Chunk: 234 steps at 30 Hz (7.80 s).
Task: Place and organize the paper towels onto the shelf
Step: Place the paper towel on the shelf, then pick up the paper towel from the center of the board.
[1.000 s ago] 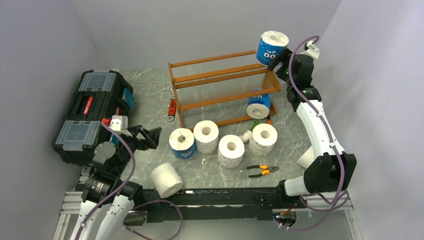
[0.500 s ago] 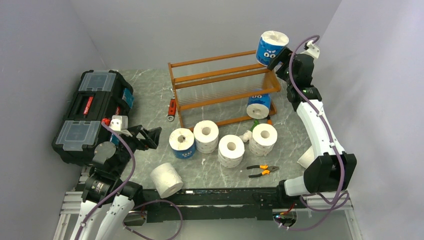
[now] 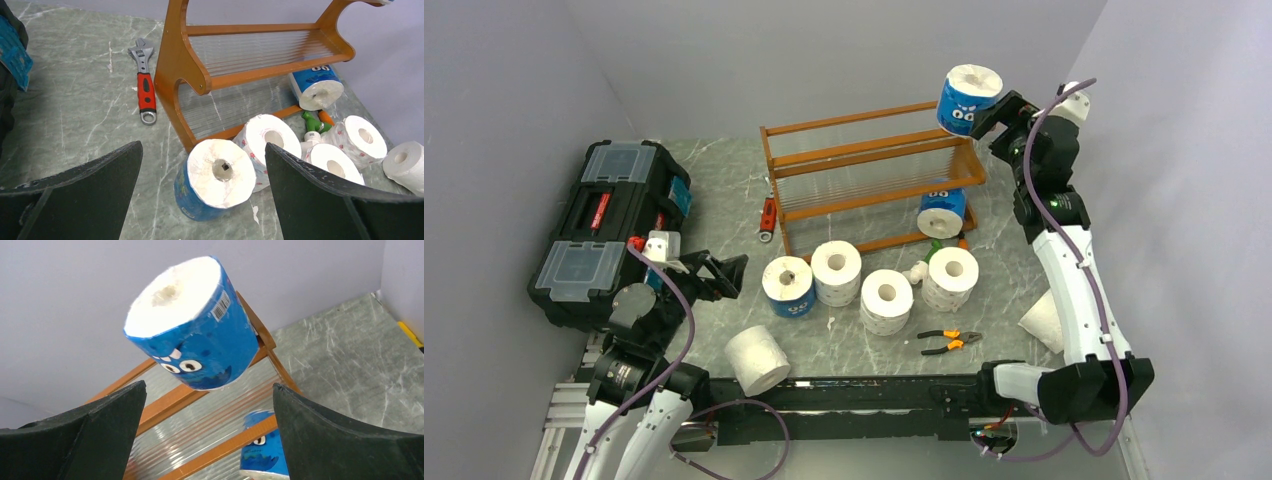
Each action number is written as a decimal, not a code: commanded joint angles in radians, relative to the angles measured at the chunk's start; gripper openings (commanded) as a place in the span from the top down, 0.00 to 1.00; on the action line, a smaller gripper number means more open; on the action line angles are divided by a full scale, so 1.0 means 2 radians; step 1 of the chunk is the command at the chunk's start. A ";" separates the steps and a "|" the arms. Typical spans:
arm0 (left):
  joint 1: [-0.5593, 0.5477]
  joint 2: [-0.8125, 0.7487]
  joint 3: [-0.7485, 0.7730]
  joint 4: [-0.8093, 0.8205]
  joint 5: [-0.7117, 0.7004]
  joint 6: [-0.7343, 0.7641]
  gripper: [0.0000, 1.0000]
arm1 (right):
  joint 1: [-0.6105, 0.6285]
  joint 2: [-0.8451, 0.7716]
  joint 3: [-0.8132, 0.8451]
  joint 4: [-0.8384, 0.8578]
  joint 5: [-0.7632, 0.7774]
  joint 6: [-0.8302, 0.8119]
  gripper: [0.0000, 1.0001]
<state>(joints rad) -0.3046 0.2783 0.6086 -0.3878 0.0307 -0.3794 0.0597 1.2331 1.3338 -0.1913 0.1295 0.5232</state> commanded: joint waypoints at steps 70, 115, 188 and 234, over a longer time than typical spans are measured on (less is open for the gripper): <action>-0.001 0.029 0.007 0.003 0.004 0.006 0.01 | 0.405 -0.093 -0.155 -0.047 0.048 -0.029 0.06; -0.113 0.353 0.069 -0.057 -0.100 -0.168 0.18 | 0.481 -0.140 -0.299 0.035 0.053 -0.015 0.04; -0.150 0.255 0.151 -0.115 -0.069 -0.117 0.69 | 0.507 0.082 -0.002 -0.147 0.032 0.032 0.00; -0.152 0.251 0.135 -0.105 -0.061 -0.124 0.65 | 0.520 0.229 0.104 -0.222 0.065 0.040 0.54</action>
<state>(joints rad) -0.6060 0.7746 0.8375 -0.6746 -0.1047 -0.6136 1.0897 1.6718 1.4918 -0.5777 0.2115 0.6289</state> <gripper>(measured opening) 0.455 0.508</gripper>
